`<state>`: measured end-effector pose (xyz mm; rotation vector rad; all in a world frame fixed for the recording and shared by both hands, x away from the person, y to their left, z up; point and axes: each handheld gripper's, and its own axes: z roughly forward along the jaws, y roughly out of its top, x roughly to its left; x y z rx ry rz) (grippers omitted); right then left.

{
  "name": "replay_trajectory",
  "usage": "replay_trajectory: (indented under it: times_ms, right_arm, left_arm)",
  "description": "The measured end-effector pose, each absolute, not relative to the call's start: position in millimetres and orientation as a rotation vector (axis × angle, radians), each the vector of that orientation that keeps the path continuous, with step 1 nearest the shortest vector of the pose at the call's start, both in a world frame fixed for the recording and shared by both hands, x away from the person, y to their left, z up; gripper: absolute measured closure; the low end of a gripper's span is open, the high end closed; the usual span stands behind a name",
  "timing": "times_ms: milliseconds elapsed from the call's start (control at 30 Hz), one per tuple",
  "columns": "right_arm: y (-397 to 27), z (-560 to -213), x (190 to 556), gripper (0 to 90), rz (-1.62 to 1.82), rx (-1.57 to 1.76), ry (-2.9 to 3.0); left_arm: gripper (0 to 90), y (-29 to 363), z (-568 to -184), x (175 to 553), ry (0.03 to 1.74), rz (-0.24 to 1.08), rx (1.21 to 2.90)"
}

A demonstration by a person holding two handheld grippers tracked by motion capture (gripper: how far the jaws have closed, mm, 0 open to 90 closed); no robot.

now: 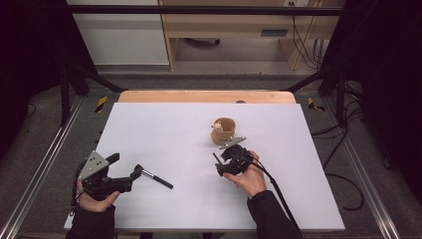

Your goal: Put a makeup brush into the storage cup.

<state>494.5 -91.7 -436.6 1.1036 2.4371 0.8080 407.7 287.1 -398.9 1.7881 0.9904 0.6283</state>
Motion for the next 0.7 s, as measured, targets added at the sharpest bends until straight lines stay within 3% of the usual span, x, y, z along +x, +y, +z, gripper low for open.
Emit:
replay_trajectory:
  times_ms: [700]
  right_arm:
    - [-86.0, -456.7, 503.8, 61.7, 0.693, 1.121, 2.534]
  left_arm:
    - [7.7, 285.6, -400.1, 408.4, 0.989, 0.623, 1.800]
